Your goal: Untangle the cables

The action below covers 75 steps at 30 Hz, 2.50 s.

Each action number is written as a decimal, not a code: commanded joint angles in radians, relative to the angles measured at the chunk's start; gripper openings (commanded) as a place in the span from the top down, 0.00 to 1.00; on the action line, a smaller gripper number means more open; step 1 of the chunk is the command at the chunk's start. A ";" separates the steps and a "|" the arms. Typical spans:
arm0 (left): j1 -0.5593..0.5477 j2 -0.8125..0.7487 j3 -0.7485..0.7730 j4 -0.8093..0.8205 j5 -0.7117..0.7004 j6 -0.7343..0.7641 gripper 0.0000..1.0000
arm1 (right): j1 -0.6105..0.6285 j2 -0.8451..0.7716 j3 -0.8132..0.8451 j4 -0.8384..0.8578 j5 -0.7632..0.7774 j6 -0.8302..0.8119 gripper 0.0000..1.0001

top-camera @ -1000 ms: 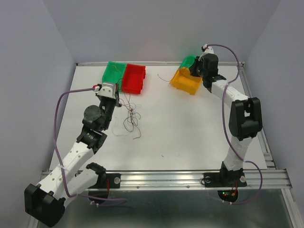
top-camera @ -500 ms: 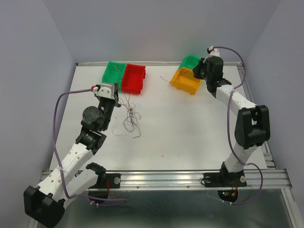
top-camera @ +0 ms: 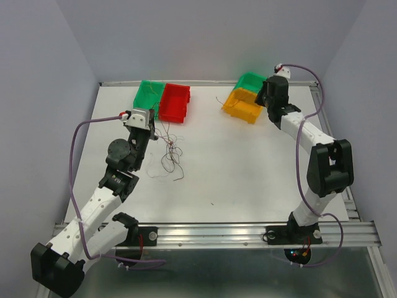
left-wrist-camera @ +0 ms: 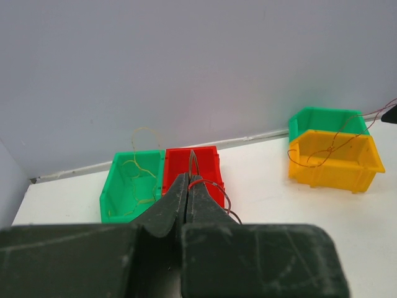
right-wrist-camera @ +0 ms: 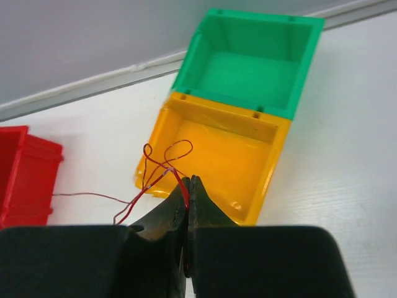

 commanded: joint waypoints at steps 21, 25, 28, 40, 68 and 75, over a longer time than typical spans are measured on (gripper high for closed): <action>0.002 -0.025 0.008 0.048 0.013 -0.007 0.99 | 0.008 0.126 0.189 -0.247 0.459 -0.014 1.00; 0.002 -0.026 0.007 0.046 0.013 -0.007 0.99 | 0.014 0.189 0.266 -0.297 0.456 -0.046 0.99; 0.000 -0.022 0.008 0.046 0.014 -0.005 0.99 | 0.017 0.215 0.283 -0.298 0.390 -0.055 0.99; 0.002 -0.026 0.008 0.044 0.016 -0.007 0.99 | 0.049 0.288 0.357 -0.320 0.378 -0.098 0.82; 0.000 -0.025 0.008 0.043 0.019 -0.008 0.99 | 0.049 0.106 0.212 -0.294 0.232 -0.045 0.21; 0.002 -0.031 0.007 0.041 0.020 -0.008 0.99 | 0.040 0.248 0.312 -0.298 0.399 0.026 0.12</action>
